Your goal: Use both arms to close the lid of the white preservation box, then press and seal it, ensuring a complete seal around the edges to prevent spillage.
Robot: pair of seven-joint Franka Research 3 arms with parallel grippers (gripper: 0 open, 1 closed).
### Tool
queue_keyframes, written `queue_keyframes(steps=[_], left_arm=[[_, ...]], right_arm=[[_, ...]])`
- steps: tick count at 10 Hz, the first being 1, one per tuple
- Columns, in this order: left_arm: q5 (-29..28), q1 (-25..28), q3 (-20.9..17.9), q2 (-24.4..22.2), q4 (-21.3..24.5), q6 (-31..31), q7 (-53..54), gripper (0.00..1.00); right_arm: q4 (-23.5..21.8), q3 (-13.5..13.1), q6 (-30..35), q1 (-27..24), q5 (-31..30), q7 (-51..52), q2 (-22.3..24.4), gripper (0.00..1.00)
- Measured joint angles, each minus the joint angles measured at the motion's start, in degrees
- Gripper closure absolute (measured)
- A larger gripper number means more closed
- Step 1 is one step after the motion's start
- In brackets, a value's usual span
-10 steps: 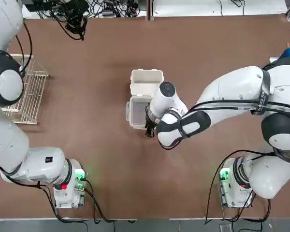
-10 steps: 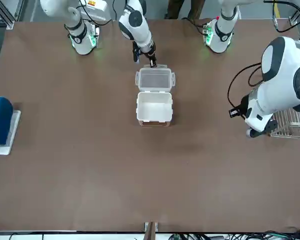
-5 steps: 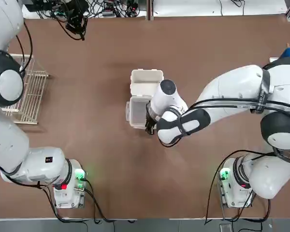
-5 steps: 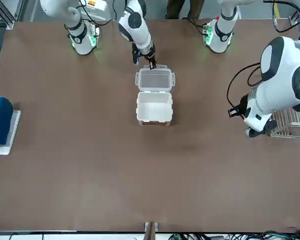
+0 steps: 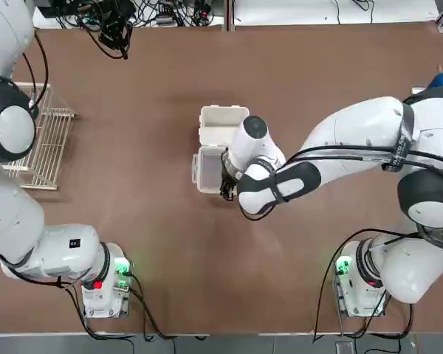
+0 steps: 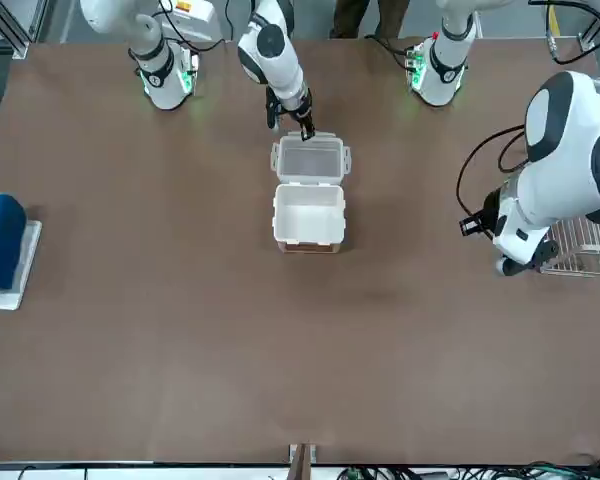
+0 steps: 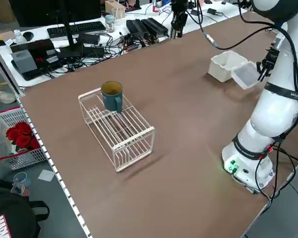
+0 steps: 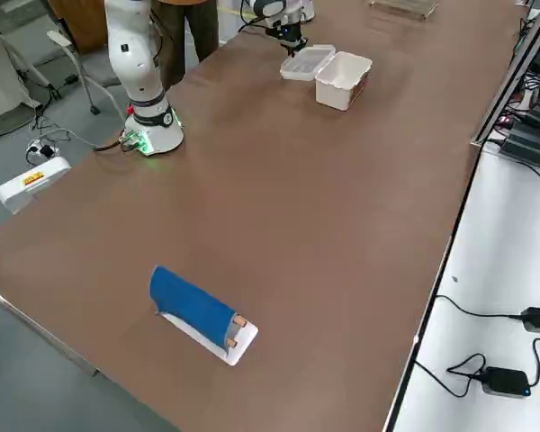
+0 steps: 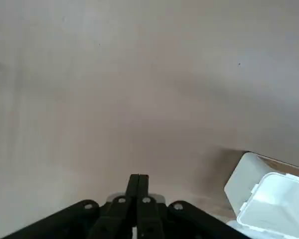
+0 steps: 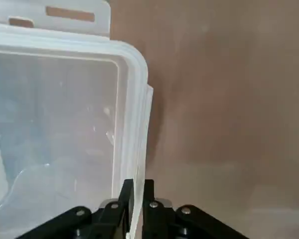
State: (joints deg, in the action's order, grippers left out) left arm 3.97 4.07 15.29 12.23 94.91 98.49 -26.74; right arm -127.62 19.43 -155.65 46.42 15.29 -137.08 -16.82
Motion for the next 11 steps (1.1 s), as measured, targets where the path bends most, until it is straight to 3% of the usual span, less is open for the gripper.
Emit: queue_keyframes(steps=[7,11], left_arm=[[0.07,0.28,-0.11,0.0,-1.43,0.0,0.0,0.99],[0.08,0.29,-0.17,0.01,-1.43,0.0,0.0,0.99]], right_arm=[[4.1,-1.09,7.06,0.0,0.0,-1.39,0.53,0.95],[8.35,-2.5,15.17,0.05,0.07,-2.02,1.27,0.95]])
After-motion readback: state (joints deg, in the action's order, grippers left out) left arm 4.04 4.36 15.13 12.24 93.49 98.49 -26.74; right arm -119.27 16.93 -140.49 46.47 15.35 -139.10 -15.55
